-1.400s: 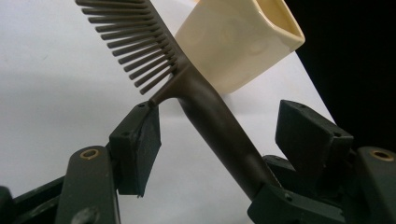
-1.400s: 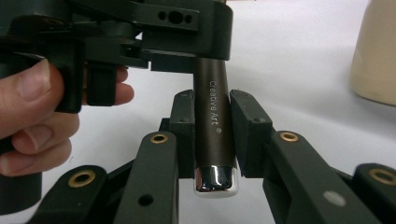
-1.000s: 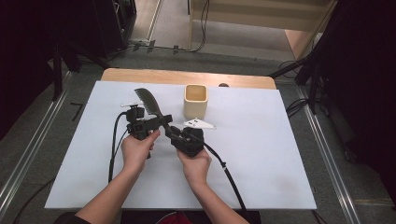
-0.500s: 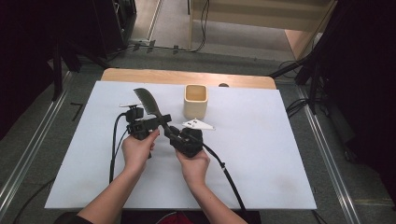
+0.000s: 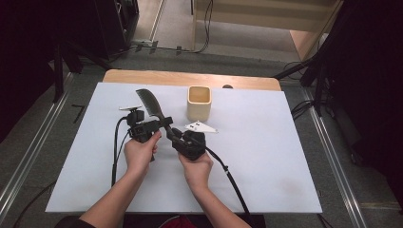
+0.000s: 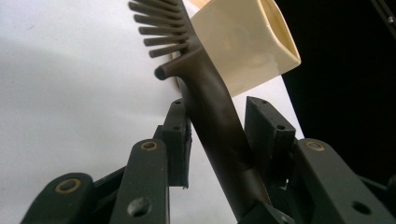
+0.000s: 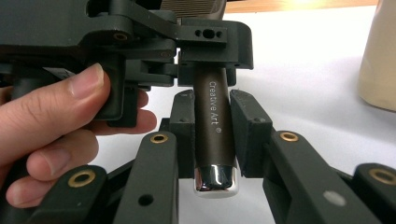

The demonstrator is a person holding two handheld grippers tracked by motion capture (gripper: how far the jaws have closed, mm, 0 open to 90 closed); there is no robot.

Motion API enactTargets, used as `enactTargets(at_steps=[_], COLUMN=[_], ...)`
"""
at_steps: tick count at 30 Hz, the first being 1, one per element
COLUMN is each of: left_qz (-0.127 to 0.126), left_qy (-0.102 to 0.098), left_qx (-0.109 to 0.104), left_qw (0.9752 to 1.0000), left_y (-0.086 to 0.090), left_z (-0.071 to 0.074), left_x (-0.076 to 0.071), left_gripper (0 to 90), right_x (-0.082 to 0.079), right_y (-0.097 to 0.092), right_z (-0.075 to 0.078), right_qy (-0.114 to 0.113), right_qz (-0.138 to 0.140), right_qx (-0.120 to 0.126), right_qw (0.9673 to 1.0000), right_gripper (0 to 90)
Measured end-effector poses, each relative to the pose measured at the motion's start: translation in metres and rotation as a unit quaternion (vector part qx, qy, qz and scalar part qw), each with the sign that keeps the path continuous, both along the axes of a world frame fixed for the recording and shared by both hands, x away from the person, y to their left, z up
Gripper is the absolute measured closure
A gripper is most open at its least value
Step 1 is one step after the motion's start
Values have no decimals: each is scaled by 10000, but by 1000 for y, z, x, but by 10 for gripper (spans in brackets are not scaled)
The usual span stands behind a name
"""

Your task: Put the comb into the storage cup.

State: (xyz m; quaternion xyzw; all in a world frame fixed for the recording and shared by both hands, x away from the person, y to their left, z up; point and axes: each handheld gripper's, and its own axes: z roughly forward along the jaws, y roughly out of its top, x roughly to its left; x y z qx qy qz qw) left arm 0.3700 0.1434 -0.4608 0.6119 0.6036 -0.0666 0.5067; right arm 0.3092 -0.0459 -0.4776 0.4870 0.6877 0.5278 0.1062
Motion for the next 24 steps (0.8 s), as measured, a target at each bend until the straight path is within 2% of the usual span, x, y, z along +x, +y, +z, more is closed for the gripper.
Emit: enactTargets(at_steps=[13,18,24], left_qz=[-27,0,-23], left_qy=[-12,130,161], left_qx=[-214,-488,-594], left_qw=[9998,9987,9981], left_y=[2,5,6], left_z=[1,-1,-1], left_x=[-1,-1,-1], left_gripper=[672,693,710], right_x=[1,1,0], right_y=[0,0,1], right_z=[-1,-2,-2], right_qy=[-89,-70,-86], right_qz=[88,110,129], right_qx=[-69,-60,-112], right_qw=[9999,9999,9998], right_gripper=[700,699,696])
